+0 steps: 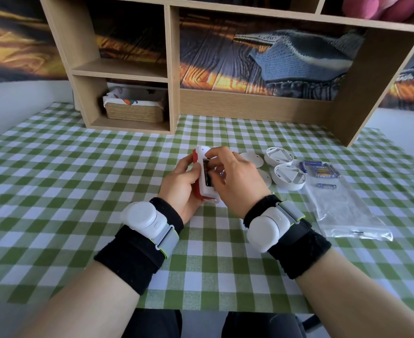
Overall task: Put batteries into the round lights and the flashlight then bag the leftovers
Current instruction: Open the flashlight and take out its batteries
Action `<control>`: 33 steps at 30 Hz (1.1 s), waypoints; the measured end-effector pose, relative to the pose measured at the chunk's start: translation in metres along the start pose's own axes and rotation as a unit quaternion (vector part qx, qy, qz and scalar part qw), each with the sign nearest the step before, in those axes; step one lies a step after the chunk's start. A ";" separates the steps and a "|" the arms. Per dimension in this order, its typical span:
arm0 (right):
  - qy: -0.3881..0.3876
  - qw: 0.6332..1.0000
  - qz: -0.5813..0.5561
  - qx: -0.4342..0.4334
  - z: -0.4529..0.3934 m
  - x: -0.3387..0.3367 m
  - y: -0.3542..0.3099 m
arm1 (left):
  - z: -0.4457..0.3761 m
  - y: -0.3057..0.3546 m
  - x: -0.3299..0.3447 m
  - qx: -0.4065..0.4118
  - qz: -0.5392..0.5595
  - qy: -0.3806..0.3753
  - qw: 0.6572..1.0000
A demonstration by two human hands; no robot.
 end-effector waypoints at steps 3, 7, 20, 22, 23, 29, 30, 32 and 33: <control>0.009 1.000 -0.028 0.011 0.003 -0.002 0.002 | 0.001 0.000 0.002 0.002 -0.004 0.000 1.000; 0.013 0.999 -0.036 0.025 0.004 -0.003 0.006 | 0.002 0.000 0.003 -0.001 -0.019 -0.001 1.000; 0.018 0.997 -0.074 0.025 0.004 -0.003 0.003 | 0.003 -0.001 0.003 -0.012 0.003 0.004 1.000; 0.027 0.996 -0.079 0.028 0.005 -0.006 0.004 | 0.002 -0.001 0.004 -0.009 0.001 0.003 1.000; 0.030 0.996 -0.080 0.030 0.005 -0.007 0.004 | 0.002 -0.001 0.004 -0.009 -0.002 0.003 1.000; 0.056 0.996 -0.072 0.020 0.006 -0.017 0.005 | 0.004 0.000 0.006 -0.005 -0.011 0.004 1.000; 0.062 0.996 -0.070 0.017 0.006 -0.019 0.005 | 0.004 0.001 0.006 -0.005 -0.009 0.004 1.000; 0.068 0.995 -0.073 0.014 0.007 -0.024 0.004 | 0.005 0.000 0.007 -0.008 -0.005 0.001 1.000; 0.066 0.994 -0.081 0.015 0.008 -0.026 0.004 | 0.005 0.000 0.008 -0.009 -0.005 0.000 1.000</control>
Point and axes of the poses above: each hand's wrist, its own z-axis away from the middle knuckle, its own x-axis out of the palm, y = z × x, the point moved 8 cm from there along -z, towards the middle knuckle, and after that the axes turned 1 degree about y, right-handed, at the moved point
